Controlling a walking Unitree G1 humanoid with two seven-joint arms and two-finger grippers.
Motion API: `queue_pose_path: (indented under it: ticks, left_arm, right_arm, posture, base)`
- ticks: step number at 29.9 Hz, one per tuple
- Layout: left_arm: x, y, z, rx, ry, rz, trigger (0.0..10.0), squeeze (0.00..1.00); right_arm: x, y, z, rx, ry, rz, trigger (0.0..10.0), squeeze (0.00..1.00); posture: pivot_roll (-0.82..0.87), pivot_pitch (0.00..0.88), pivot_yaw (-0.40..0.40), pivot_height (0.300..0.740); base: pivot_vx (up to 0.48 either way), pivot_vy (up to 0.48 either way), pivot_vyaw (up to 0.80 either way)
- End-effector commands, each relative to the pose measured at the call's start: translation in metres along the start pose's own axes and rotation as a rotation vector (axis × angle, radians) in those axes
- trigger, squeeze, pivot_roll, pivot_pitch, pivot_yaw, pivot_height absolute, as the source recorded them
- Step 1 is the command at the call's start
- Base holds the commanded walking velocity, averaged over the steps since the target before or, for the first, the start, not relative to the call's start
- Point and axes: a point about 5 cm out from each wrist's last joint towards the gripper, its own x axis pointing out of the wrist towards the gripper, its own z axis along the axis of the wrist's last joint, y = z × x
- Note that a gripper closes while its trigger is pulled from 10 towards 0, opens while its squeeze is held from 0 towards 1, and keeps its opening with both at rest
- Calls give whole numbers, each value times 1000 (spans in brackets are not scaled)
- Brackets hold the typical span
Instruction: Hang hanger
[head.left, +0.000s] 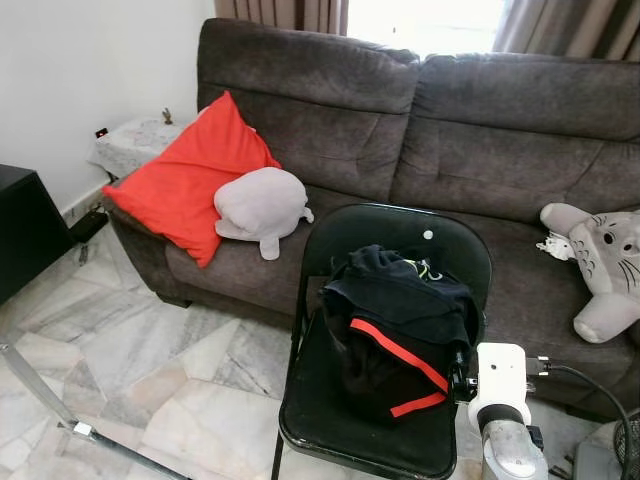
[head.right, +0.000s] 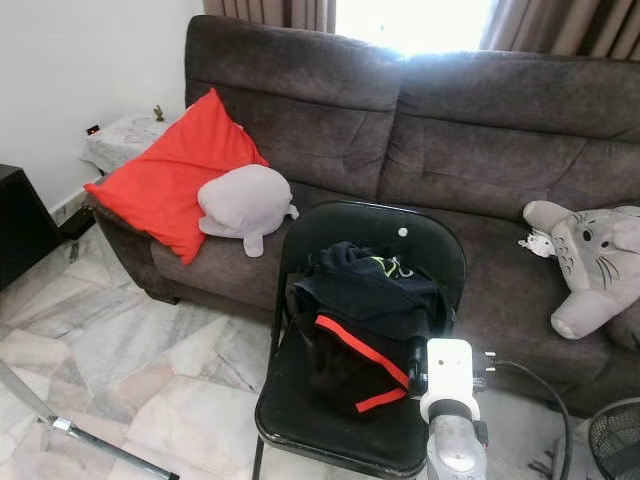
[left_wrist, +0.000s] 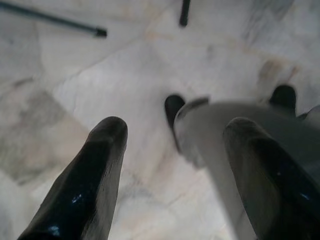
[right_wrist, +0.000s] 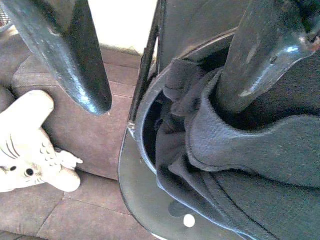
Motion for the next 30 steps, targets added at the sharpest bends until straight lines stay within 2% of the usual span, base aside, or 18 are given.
queue_pose_path:
  ticks: [1, 5, 14, 19, 27, 30]
  left_arm:
    - [-2, 1, -7, 15, 18, -5, 10000, 0]
    - [-3, 4, -11, 15, 24, -3, 10000, 0]
    - [-5, 7, -14, 23, 25, -5, 10000, 0]
    - [-5, 6, -13, 28, 22, -9, 10000, 0]
    - [-4, 5, -10, 35, 18, -12, 10000, 0]
    - [-3, 4, -8, 39, 15, -16, 10000, 0]
  right_arm:
    - [5, 2, 3, 6, 1, 9, 10000, 0]
    - [13, 6, 15, 7, -48, 35, 10000, 0]
    - [26, 8, 29, 8, -85, 41, 10000, 0]
    - [34, 5, 38, 54, -121, 4, 10000, 0]
    - [39, 4, 36, 133, -83, -24, 10000, 0]
    - [40, 4, 29, 187, -32, -37, 10000, 0]
  posture:
    - [65, 0, -2, 740]
    - [67, 0, -1, 740]
    - [72, 0, 7, 740]
    - [75, 0, 12, 740]
    - [81, 0, 15, 740]
    - [80, 0, 19, 740]
  base:
    - [0, 0, 0]
    - [0, 0, 0]
    - [0, 0, 0]
    - [0, 0, 0]
    - [0, 0, 0]
    - [0, 0, 0]
